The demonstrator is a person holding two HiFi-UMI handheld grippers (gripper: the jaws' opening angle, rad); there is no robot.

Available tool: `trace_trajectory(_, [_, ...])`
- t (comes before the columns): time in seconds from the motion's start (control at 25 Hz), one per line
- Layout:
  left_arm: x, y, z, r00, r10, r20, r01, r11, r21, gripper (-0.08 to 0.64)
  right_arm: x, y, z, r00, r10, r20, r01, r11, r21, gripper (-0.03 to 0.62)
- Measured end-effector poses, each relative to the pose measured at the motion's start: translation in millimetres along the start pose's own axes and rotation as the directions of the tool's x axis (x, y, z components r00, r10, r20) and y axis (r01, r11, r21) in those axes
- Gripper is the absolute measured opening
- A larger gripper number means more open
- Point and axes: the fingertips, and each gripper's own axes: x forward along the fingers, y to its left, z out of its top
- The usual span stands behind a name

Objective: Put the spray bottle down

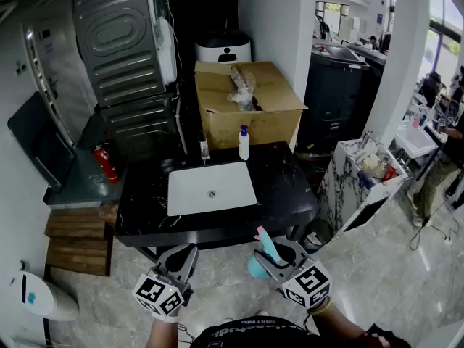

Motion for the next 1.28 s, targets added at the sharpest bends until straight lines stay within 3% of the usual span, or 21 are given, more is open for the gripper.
trace_trajectory(0.36, [2.7, 1.4, 2.4, 1.0, 0.001, 0.002, -0.001, 1.0, -0.001, 0.015, 1.1, 2.0, 3.6, 1.0, 0.007, 0.004, -0.007, 1.0, -0.015, 0.173])
trace_trajectory(0.72, [12.7, -5.1, -0.8, 1.0, -0.02, 0.001, 0.02, 1.0, 0.0, 0.015, -8.3, -18.8, 5.7, 0.998, -0.051, 0.027, 0.05, 0.998, 0.048, 0.17])
trace_trajectory(1.28, [29.5, -22.7, -0.1, 0.999, -0.043, -0.004, 0.043, 0.999, 0.006, 0.015, -28.1, -35.5, 7.5, 0.996, -0.068, 0.061, 0.065, 0.997, 0.046, 0.169])
